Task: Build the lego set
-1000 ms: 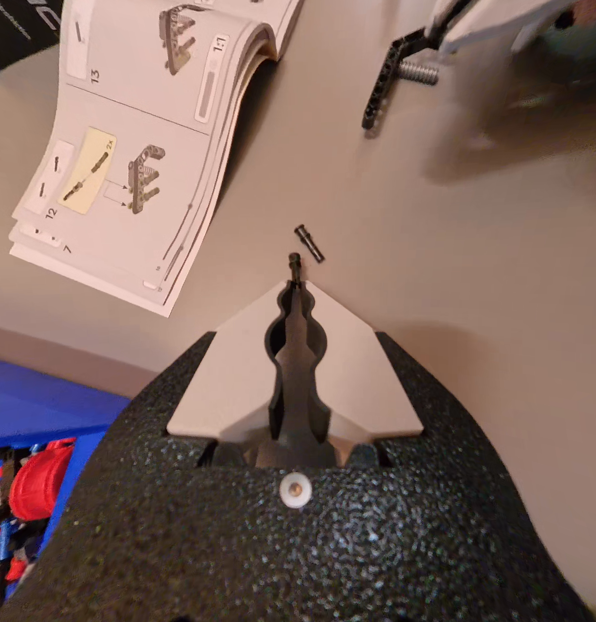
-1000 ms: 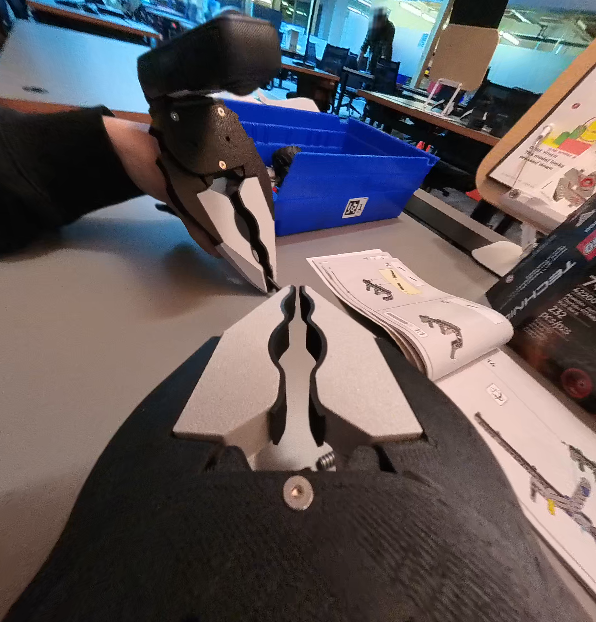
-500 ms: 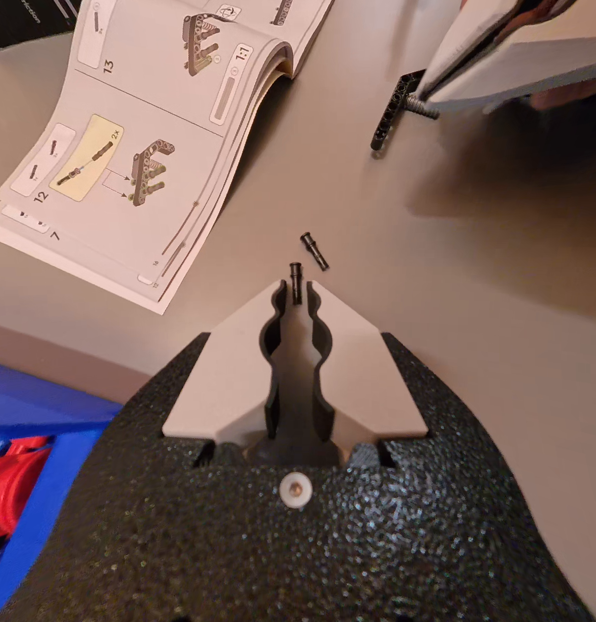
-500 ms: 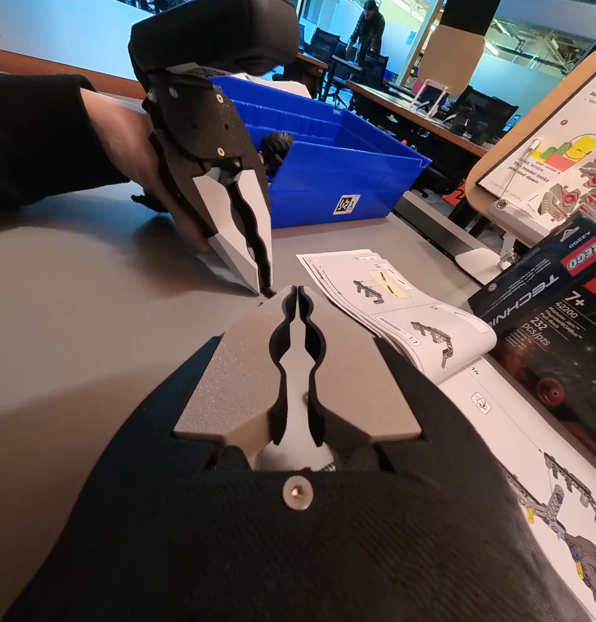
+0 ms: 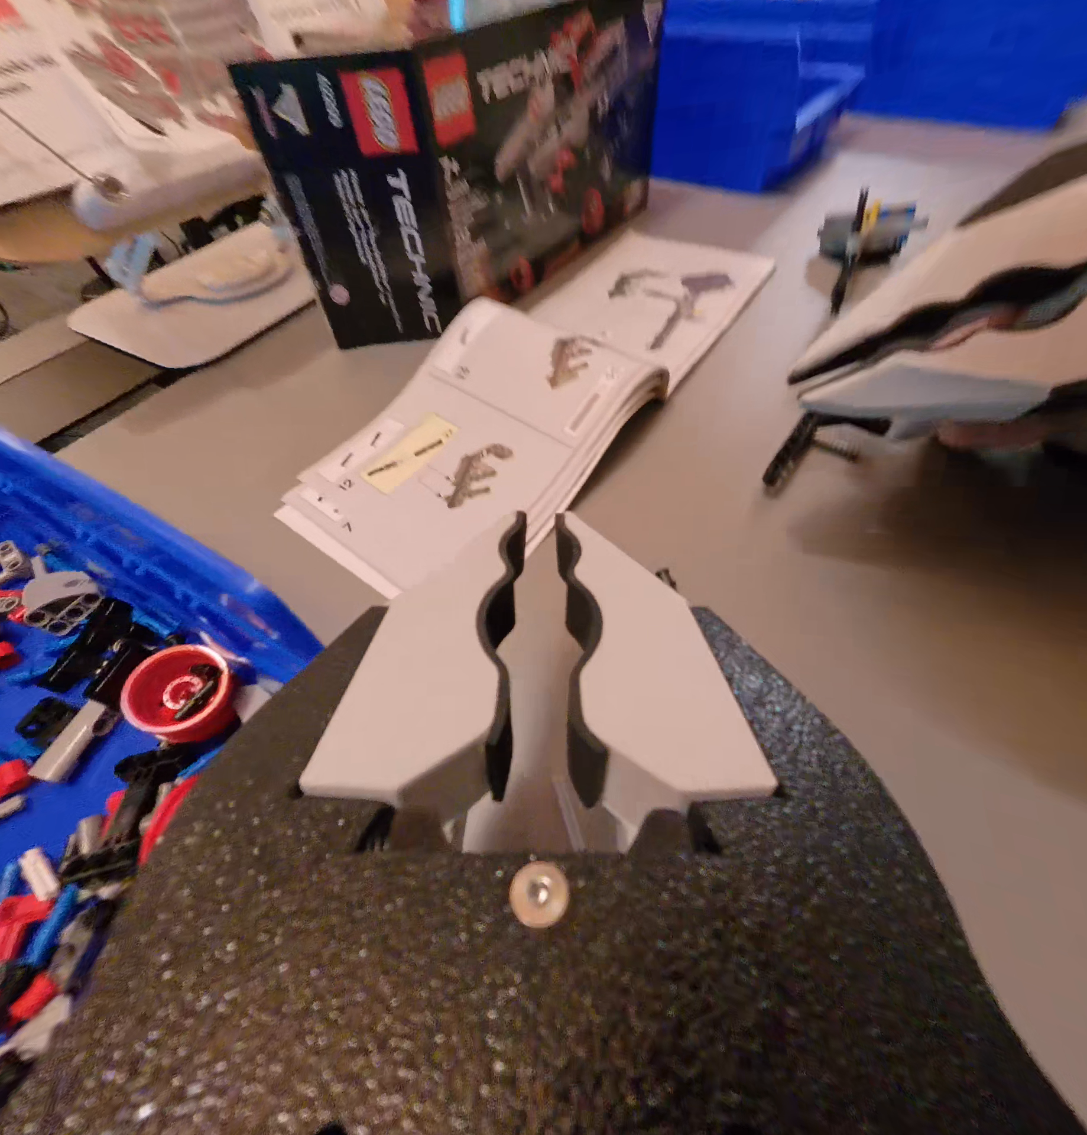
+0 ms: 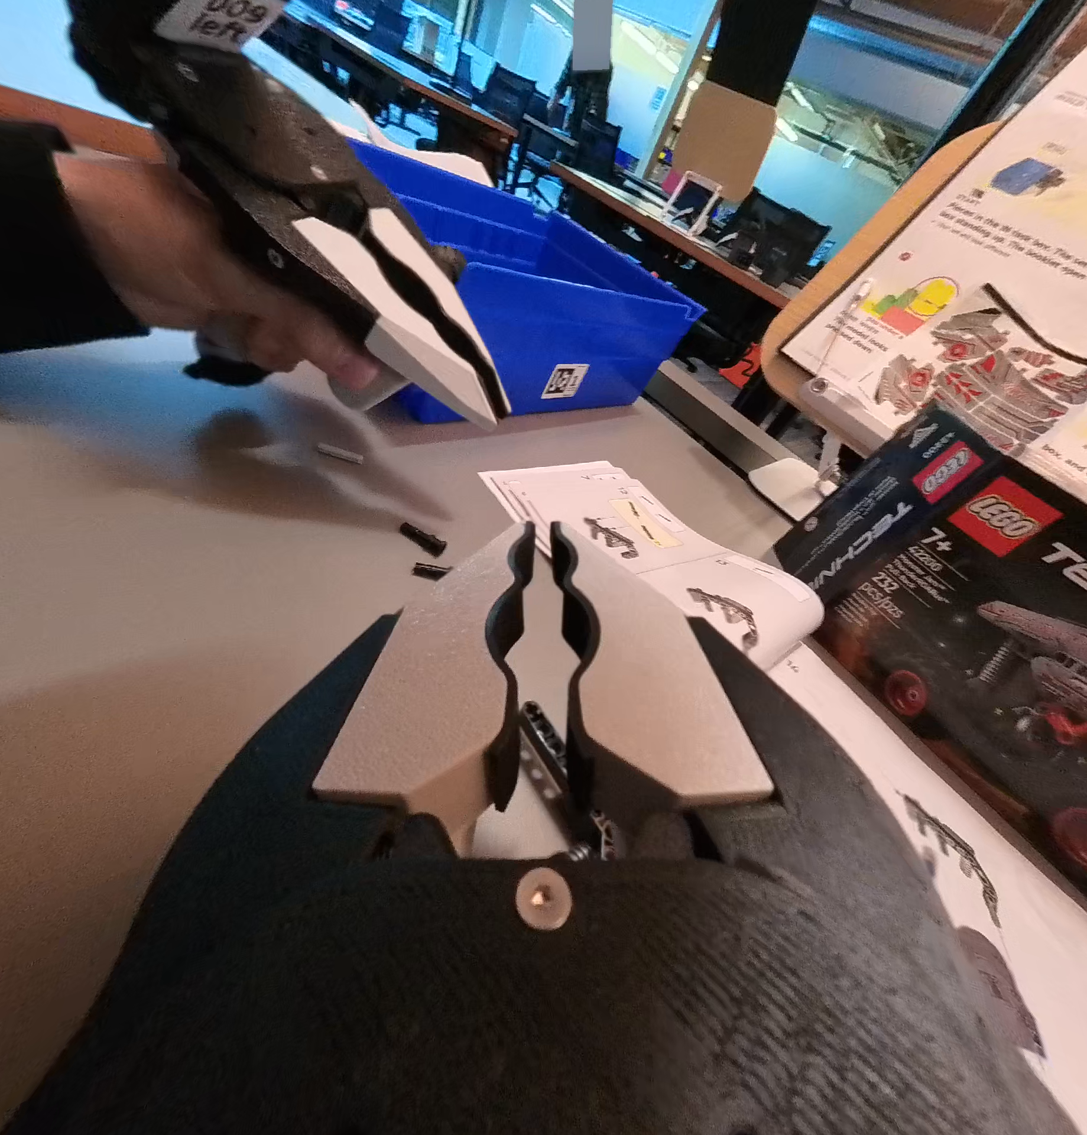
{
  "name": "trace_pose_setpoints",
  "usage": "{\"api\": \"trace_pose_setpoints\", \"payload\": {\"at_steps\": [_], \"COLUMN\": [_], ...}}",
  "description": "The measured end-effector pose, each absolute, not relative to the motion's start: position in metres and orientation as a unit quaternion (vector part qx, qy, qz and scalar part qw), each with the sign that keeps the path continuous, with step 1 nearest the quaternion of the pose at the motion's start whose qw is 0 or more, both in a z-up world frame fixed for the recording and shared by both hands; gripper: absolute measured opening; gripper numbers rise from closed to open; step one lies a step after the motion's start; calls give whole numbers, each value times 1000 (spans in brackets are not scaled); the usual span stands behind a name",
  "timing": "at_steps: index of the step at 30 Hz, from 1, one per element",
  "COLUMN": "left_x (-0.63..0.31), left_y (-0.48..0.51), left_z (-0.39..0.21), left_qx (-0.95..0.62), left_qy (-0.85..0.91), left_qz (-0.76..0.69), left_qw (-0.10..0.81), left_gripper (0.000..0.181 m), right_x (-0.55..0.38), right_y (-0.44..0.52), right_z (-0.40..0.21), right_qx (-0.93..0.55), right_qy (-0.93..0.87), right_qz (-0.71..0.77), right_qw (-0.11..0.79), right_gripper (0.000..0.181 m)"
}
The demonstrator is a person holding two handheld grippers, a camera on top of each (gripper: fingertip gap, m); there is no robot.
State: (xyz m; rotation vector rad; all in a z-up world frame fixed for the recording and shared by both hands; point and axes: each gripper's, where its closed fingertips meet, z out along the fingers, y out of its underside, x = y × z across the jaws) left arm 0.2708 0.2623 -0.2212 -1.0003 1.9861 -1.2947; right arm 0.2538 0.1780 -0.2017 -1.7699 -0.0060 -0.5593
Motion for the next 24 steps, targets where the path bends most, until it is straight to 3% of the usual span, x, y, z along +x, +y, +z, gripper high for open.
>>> {"api": "trace_pose_setpoints", "payload": {"at_steps": [24], "left_x": [282], "left_y": [299], "left_z": [-192], "left_qx": [-431], "left_qy": [648], "left_qz": [-475], "left_qw": [410], "left_gripper": [0], "right_x": [250], "right_y": [183], "right_z": [-209], "right_qx": [-771], "right_qy": [-36], "right_qz": [-269], "right_qw": [576], "right_gripper": [0]}}
